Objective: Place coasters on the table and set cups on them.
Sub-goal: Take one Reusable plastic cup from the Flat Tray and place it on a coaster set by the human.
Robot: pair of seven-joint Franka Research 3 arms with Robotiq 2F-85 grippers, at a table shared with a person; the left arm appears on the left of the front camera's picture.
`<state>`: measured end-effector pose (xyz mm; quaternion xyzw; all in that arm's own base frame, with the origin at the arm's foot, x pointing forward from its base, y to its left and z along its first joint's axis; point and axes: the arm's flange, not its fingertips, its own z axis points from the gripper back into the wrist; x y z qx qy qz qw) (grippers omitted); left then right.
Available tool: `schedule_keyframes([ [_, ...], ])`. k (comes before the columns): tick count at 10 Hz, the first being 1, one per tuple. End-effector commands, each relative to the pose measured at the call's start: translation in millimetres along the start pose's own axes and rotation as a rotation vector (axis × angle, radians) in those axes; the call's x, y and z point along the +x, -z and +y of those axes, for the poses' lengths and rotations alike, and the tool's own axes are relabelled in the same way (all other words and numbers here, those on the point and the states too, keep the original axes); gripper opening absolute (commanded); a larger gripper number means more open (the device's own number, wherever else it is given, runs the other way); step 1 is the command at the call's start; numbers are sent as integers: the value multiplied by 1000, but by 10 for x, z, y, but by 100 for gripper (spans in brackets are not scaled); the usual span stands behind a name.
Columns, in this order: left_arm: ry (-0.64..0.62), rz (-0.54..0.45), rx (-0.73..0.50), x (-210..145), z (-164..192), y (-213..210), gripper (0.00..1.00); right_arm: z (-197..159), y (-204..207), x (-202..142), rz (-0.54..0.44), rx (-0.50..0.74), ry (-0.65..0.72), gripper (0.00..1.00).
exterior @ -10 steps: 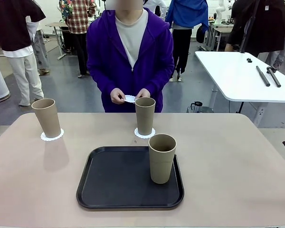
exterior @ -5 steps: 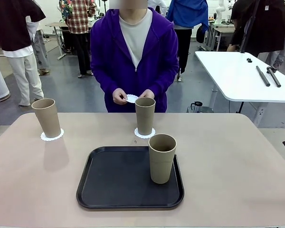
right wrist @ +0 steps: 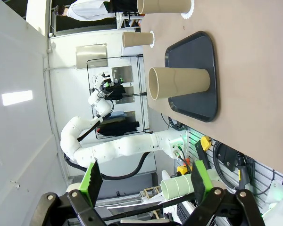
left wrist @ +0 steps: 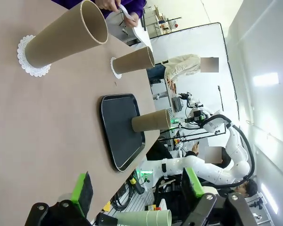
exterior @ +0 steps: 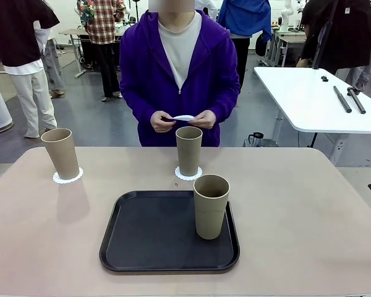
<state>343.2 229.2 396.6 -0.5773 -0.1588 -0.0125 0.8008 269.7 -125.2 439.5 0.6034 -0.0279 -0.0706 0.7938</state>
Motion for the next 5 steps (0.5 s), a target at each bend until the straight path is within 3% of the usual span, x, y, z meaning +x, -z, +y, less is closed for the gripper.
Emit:
schedule_keyframes([
  [1, 3, -11, -3, -5, -7, -10, 100, 10, 7, -9, 0, 11, -2, 100],
  [5, 3, -11, -3, -5, -7, -10, 100, 10, 7, -9, 0, 11, -2, 100],
])
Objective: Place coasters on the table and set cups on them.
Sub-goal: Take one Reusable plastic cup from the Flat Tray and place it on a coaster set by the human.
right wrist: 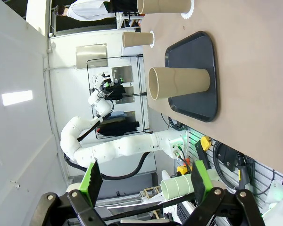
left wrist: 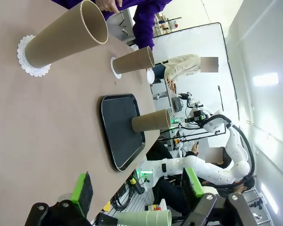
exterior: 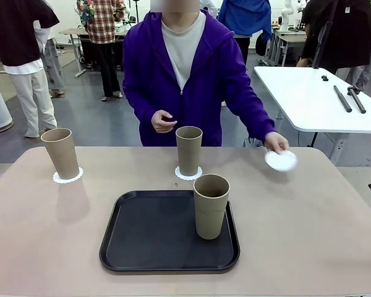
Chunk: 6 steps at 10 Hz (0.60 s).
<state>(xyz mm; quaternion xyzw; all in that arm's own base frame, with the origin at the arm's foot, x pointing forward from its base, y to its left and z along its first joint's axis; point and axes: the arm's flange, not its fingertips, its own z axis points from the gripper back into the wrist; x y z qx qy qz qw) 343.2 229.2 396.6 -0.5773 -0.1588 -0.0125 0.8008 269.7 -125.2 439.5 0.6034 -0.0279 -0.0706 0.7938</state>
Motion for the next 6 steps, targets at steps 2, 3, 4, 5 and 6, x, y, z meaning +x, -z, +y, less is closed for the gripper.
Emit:
schedule_keyframes([
  [2, 3, -11, -3, -5, -7, -11, 100, 10, 7, -9, 0, 11, -2, 100],
  [3, 3, -11, -3, -5, -7, -11, 100, 10, 7, -9, 0, 11, -2, 100],
  [4, 3, -11, -3, -5, -7, -11, 100, 10, 7, -9, 0, 11, -2, 100],
  [5, 3, -11, -3, -5, -7, -11, 100, 10, 7, -9, 0, 11, -2, 100],
  [6, 3, -11, -3, -5, -7, -11, 100, 10, 7, -9, 0, 11, -2, 100],
])
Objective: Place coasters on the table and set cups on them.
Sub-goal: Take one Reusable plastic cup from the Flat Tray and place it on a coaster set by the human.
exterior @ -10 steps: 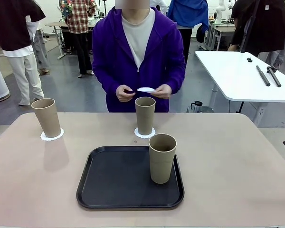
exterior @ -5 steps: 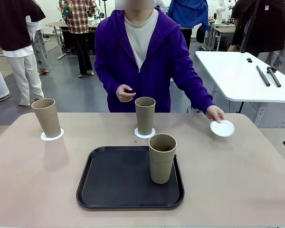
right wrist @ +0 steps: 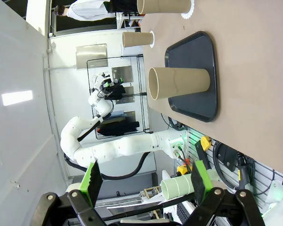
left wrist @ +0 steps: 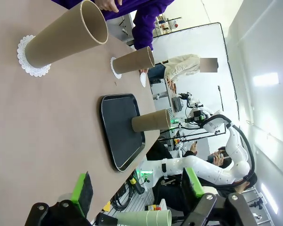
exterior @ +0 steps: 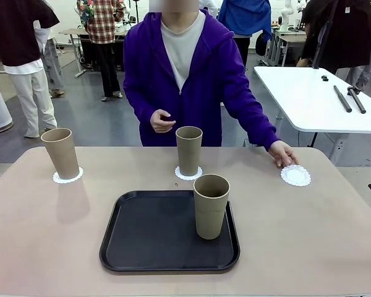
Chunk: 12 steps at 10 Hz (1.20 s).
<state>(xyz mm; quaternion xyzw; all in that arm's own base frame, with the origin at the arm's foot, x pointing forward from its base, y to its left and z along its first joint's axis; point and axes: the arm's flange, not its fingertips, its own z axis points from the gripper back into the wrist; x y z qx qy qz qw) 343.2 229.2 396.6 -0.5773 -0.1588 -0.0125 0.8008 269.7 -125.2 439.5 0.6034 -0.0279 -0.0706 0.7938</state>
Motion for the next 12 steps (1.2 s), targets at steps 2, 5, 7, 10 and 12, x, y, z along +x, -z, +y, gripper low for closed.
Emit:
schedule_keyframes([
  [2, 3, -11, -3, -5, -7, -11, 100, 10, 7, -9, 0, 11, -2, 100],
  [5, 3, -11, -3, -5, -7, -11, 100, 10, 7, -9, 0, 11, -2, 100],
  [7, 3, -11, -3, -5, -7, -11, 100, 10, 7, -9, 0, 11, -2, 100],
  [10, 3, -11, -3, -5, -7, -11, 100, 10, 7, -9, 0, 11, -2, 100],
  [12, 3, -11, -3, -5, -7, -11, 100, 10, 7, -9, 0, 11, -2, 100],
])
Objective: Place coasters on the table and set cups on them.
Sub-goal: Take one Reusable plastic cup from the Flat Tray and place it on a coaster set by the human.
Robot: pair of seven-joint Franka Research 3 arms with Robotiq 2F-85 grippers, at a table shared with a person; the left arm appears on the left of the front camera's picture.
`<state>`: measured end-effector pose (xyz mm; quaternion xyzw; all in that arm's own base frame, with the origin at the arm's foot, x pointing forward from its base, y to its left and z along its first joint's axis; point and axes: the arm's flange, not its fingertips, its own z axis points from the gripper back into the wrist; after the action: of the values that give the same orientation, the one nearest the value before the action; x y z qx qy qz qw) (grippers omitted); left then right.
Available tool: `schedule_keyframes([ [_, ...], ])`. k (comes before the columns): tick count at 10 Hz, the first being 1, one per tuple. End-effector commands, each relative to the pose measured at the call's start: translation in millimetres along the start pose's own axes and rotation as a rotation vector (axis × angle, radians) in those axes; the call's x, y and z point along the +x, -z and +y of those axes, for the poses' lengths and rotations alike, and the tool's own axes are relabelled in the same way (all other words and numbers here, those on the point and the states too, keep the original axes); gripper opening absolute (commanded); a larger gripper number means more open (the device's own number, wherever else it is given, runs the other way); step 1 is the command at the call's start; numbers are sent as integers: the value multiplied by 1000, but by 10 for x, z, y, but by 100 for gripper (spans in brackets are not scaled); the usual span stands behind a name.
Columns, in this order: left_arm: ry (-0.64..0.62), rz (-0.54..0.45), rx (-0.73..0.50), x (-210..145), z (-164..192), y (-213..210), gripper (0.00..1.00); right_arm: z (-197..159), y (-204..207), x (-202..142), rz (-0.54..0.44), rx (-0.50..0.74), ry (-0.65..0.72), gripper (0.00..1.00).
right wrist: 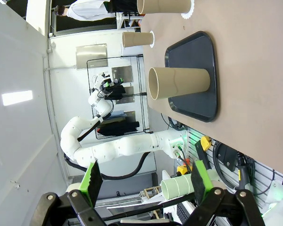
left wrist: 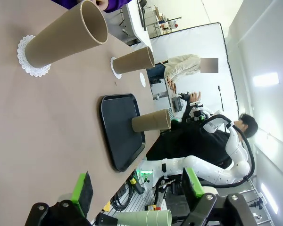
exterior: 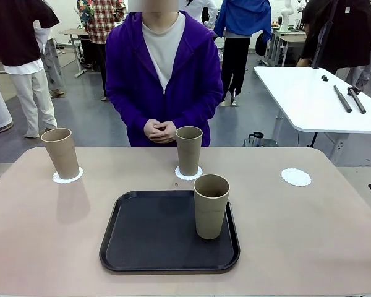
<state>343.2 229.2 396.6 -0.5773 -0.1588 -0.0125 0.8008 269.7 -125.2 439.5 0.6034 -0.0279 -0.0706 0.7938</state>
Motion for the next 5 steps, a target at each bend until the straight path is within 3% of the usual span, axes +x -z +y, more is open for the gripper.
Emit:
schedule_keyframes([
  [1, 3, -11, -3, -5, -7, -11, 100, 10, 7, -9, 0, 11, -2, 100],
  [5, 3, -11, -3, -5, -7, -11, 100, 10, 7, -9, 0, 11, -2, 100],
])
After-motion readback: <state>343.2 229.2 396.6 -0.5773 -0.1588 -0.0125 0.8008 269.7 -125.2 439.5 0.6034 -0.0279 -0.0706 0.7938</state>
